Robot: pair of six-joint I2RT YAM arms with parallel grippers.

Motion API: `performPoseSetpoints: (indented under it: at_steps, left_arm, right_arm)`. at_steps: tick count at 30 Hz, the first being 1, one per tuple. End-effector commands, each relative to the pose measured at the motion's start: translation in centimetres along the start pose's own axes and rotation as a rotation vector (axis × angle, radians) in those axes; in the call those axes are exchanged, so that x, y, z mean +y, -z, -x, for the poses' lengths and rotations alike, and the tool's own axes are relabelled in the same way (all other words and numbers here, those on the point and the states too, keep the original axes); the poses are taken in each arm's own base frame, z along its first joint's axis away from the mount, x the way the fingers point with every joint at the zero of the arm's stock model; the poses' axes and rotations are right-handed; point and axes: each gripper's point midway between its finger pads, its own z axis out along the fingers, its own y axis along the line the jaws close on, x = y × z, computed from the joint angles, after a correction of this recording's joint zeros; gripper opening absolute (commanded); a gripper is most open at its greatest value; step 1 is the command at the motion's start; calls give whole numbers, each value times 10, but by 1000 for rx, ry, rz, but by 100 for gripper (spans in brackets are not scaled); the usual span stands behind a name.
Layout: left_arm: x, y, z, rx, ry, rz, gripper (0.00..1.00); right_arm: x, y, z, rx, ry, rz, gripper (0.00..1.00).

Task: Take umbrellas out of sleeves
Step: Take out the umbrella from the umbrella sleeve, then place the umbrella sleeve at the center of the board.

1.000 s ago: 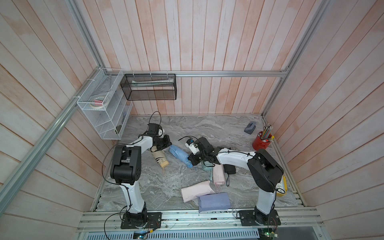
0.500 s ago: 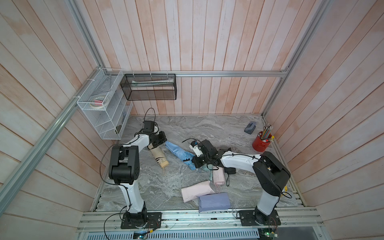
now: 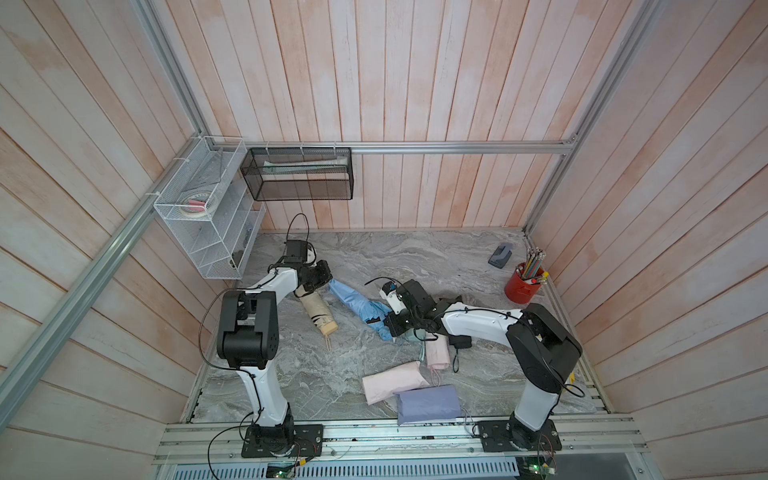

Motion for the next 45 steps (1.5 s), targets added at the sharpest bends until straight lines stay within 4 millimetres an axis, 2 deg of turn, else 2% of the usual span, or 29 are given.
performPoseSetpoints:
  at_steps: [1, 14, 28, 38, 43, 44, 45]
  left_arm:
    - [-7, 3, 16, -42, -31, -9, 0]
    - [-1, -2, 29, -54, -21, 6, 0]
    - [8, -1, 76, -105, -21, 48, 0]
    - [16, -15, 97, -100, -14, 69, 0]
    - [20, -15, 103, -106, -12, 76, 0]
    - [21, -14, 104, -109, -10, 76, 2]
    - [22, -14, 104, -109, -7, 76, 9]
  right_arm:
    - [-10, -4, -26, 99, -19, -44, 0]
    - [-10, -4, -27, 100, -23, -47, 0]
    - [-12, -7, -24, 92, -39, -55, 0]
    - [-9, -12, -19, 92, -51, -41, 0]
    - [-8, -13, -18, 91, -53, -35, 0]
    - [-7, -13, -18, 94, -52, -30, 0]
    - [-5, -15, -18, 97, -54, -18, 0]
